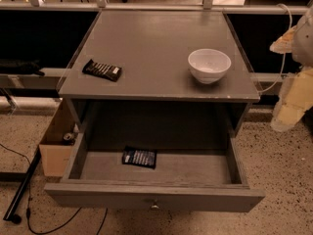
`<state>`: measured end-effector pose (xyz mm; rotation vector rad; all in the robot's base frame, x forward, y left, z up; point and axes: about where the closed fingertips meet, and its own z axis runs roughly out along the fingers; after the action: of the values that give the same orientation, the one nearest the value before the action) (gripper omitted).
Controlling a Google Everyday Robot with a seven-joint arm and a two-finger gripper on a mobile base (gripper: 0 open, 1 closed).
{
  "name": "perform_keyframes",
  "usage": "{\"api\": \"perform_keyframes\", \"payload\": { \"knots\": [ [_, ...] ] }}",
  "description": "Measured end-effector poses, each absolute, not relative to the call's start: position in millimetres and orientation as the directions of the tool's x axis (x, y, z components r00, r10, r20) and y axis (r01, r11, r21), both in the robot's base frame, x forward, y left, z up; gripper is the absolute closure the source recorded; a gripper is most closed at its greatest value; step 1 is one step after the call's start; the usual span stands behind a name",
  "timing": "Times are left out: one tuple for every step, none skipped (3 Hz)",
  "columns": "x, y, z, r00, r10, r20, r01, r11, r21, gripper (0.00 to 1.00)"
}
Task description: Pick rxbar blueberry from top drawer and place on counter
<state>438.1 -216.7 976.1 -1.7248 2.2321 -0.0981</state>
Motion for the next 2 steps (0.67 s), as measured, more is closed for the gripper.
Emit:
{"api": "perform_keyframes", "payload": {
  "knots": [
    [438.2,-216.7,976.1,-0.222,-0.953,-0.207,-0.931,0.270,-0.245,0.00],
    [442.6,-217.8,975.9,-0.227,-0.939,-0.258,-0.930,0.288,-0.230,0.00]
  ]
}}
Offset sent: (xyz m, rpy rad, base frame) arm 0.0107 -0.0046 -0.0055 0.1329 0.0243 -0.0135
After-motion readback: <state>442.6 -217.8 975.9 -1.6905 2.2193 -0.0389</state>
